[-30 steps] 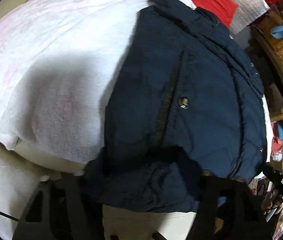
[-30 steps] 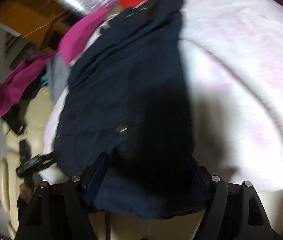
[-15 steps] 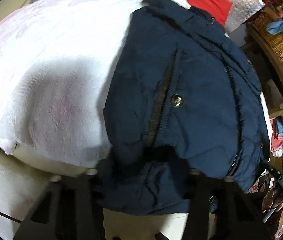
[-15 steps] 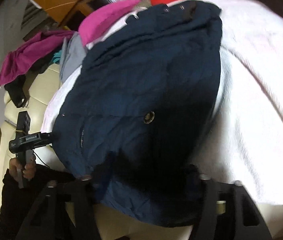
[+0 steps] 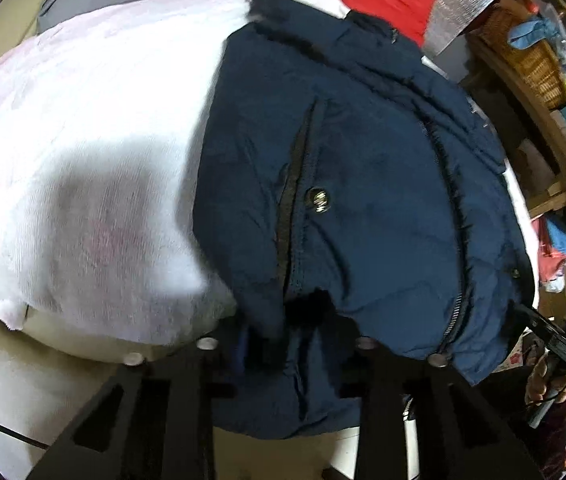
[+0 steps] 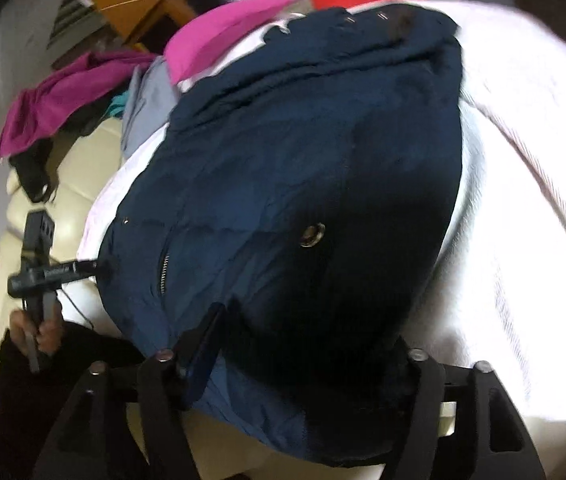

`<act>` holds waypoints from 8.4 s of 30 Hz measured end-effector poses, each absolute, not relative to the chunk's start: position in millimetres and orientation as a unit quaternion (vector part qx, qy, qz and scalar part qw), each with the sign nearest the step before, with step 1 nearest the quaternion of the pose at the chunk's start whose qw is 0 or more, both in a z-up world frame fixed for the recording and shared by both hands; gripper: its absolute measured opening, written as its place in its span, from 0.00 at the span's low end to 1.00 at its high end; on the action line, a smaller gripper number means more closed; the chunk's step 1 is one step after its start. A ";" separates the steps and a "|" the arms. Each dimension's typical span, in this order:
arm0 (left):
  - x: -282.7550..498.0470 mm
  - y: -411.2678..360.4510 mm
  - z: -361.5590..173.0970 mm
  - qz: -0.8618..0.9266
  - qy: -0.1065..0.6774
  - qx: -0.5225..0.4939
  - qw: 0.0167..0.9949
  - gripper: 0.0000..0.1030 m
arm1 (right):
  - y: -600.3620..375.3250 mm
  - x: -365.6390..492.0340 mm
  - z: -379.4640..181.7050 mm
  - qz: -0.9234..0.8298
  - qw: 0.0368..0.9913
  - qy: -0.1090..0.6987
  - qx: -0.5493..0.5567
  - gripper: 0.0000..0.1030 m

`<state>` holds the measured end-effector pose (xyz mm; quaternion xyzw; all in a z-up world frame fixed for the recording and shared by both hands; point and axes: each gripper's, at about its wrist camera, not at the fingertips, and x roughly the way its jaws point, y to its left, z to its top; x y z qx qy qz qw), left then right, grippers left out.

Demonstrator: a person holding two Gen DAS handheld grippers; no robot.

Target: Fold large clothes

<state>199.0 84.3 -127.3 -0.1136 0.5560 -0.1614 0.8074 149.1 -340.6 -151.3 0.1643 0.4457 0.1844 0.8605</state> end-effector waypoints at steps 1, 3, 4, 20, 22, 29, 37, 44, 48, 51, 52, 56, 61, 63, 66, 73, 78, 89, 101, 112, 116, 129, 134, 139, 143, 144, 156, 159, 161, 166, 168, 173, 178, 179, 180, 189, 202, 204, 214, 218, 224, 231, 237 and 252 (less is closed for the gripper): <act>198.6 84.4 -123.2 -0.172 0.549 -0.122 0.809 0.20 | -340.9 148.6 -146.4 0.188 0.864 0.435 0.169 0.36; 197.6 84.5 -113.1 -0.197 0.530 -0.141 0.813 0.17 | -347.2 143.7 -137.2 0.196 0.870 0.412 0.186 0.27; 197.8 85.3 -106.4 -0.211 0.517 -0.152 0.815 0.16 | -348.7 142.3 -127.3 0.204 0.877 0.389 0.194 0.25; 286.1 77.6 -20.1 -0.245 0.408 -0.244 0.845 0.15 | -391.2 229.7 -45.4 0.151 0.921 0.229 0.277 0.17; 305.5 75.1 -16.3 -0.229 0.391 -0.253 0.855 0.15 | -397.0 246.5 -42.8 0.133 0.922 0.220 0.290 0.17; 379.5 59.7 -40.9 -0.172 0.368 -0.289 0.867 0.15 | -422.8 321.9 -58.3 0.093 0.908 0.219 0.344 0.17; 436.6 58.6 -66.0 -0.137 0.386 -0.291 0.865 0.15 | -426.0 384.6 -76.0 0.071 0.898 0.238 0.363 0.17; 474.4 51.6 -73.3 -0.132 0.394 -0.295 0.860 0.19 | -445.2 418.4 -101.6 0.067 0.862 0.261 0.429 0.18; 487.7 49.4 -73.4 -0.137 0.392 -0.294 0.861 0.28 | -456.6 431.4 -111.8 0.074 0.841 0.262 0.468 0.22; 494.0 52.6 -72.6 -0.153 0.384 -0.313 0.855 0.44 | -464.3 438.4 -118.1 0.086 0.823 0.258 0.498 0.24; 495.3 55.5 -71.7 -0.166 0.375 -0.329 0.851 0.55 | -467.2 439.4 -120.3 0.095 0.816 0.253 0.511 0.24; 499.9 66.4 -71.6 -0.199 0.351 -0.388 0.828 0.71 | -481.7 443.5 -129.6 0.141 0.772 0.224 0.578 0.34; 511.1 84.2 -81.6 -0.242 0.345 -0.478 0.771 0.81 | -489.4 444.3 -136.1 0.178 0.724 0.186 0.640 0.66; 514.0 93.4 -86.8 -0.255 0.334 -0.521 0.743 0.83 | -488.4 444.7 -134.0 0.183 0.723 0.181 0.641 0.67; 520.4 101.4 -98.3 -0.262 0.331 -0.561 0.712 0.83 | -492.2 445.6 -141.3 0.204 0.694 0.171 0.669 0.67; 530.2 87.0 -111.3 -0.214 0.374 -0.523 0.736 0.83 | -493.6 457.6 -129.6 0.200 0.697 0.277 0.631 0.72; 526.1 78.6 -104.4 -0.197 0.380 -0.497 0.755 0.83 | -486.2 446.2 -105.7 0.213 0.719 0.344 0.565 0.74; 507.9 98.7 -73.3 -0.209 0.359 -0.492 0.765 0.85 | -449.6 446.7 -107.7 0.273 0.717 0.402 0.500 0.76; 515.7 96.2 -82.7 -0.201 0.366 -0.494 0.763 0.85 | -466.5 429.9 -90.0 0.246 0.768 0.186 0.562 0.82; 496.4 109.2 -70.5 -0.061 0.374 -0.414 0.828 0.86 | -508.6 404.0 -105.0 0.045 0.801 0.258 0.538 0.82; 491.8 105.6 -76.6 -0.020 0.411 -0.370 0.833 0.86 | -514.5 398.4 -119.2 0.030 0.789 0.297 0.537 0.82; 485.2 91.7 -110.1 0.008 0.516 -0.268 0.814 0.86 | -487.8 404.8 -134.4 -0.031 0.818 0.409 0.402 0.81; 481.9 88.9 -116.8 -0.016 0.531 -0.267 0.804 0.89 | -482.7 412.8 -161.5 0.020 0.792 0.437 0.426 0.82; 473.3 77.6 -119.4 -0.086 0.550 -0.296 0.776 0.89 | -483.3 410.2 -168.8 0.066 0.783 0.409 0.463 0.84; 465.6 64.3 -115.5 -0.112 0.538 -0.285 0.785 0.88 | -469.2 408.1 -154.8 0.085 0.799 0.403 0.439 0.71; 465.5 65.1 -115.4 -0.112 0.533 -0.288 0.788 0.88 | -465.3 406.7 -148.3 0.085 0.809 0.397 0.424 0.69; 457.6 58.2 -126.6 -0.105 0.501 -0.286 0.810 0.61 | -459.6 407.2 -156.5 0.052 0.822 0.410 0.392 0.50; 447.9 54.5 -113.3 -0.117 0.484 -0.276 0.823 0.39 | -455.8 403.1 -146.7 0.048 0.830 0.401 0.384 0.41; 440.4 53.4 -105.6 -0.117 0.476 -0.271 0.829 0.31 | -454.6 398.4 -141.1 0.046 0.834 0.397 0.380 0.39; 422.3 69.9 -95.5 -0.126 0.468 -0.283 0.827 0.25 | -456.9 385.6 -138.7 0.050 0.823 0.402 0.398 0.38; 414.0 74.6 -94.8 -0.122 0.477 -0.276 0.826 0.24 | -458.2 376.7 -140.0 0.055 0.814 0.412 0.405 0.38; 385.9 86.5 -99.4 -0.133 0.494 -0.266 0.817 0.25 | -455.4 353.5 -143.9 0.066 0.794 0.435 0.418 0.38; 375.3 98.6 -104.7 -0.120 0.514 -0.251 0.812 0.44 | -452.7 333.5 -148.4 0.062 0.791 0.467 0.391 0.50; 375.9 101.5 -104.7 -0.112 0.515 -0.253 0.812 0.45 | -453.7 330.6 -145.9 0.055 0.792 0.474 0.381 0.53; 377.9 103.3 -103.0 -0.111 0.515 -0.257 0.811 0.45 | -457.2 327.5 -142.3 0.051 0.790 0.478 0.380 0.55; 399.9 103.8 -57.4 -0.063 0.403 -0.254 0.877 0.65 | -491.0 315.2 -71.6 0.006 0.859 0.349 0.376 0.78; 487.2 68.5 -82.4 -0.036 0.420 -0.261 0.869 0.65 | -479.1 426.3 -106.6 0.012 0.854 0.320 0.411 0.78; 491.0 66.0 -86.4 -0.036 0.425 -0.252 0.869 0.65 | -476.5 440.8 -106.8 0.023 0.855 0.315 0.412 0.78; 520.6 59.2 -112.9 -0.003 0.451 -0.231 0.862 0.65 | -464.3 463.8 -113.0 -0.029 0.872 0.329 0.361 0.22; 528.3 56.0 -125.5 0.006 0.461 -0.217 0.860 0.68 | -462.4 480.6 -146.5 -0.057 0.853 0.383 0.350 0.22; 518.5 55.0 -105.6 0.024 0.444 -0.195 0.874 0.68 | -462.2 472.2 -124.1 -0.075 0.864 0.368 0.336 0.50; 484.3 21.7 -42.5 0.008 0.351 -0.121 0.928 0.68 | -399.1 439.4 -50.4 -0.025 0.940 0.253 0.227 0.70; 484.1 -45.2 -55.9 -0.057 0.384 -0.030 0.921 0.70 | -321.3 465.9 -58.0 0.115 0.924 0.304 0.201 0.44; 490.2 -50.9 -82.3 -0.039 0.455 0.008 0.890 0.76 | -330.7 518.9 -105.1 0.121 0.858 0.399 0.301 0.48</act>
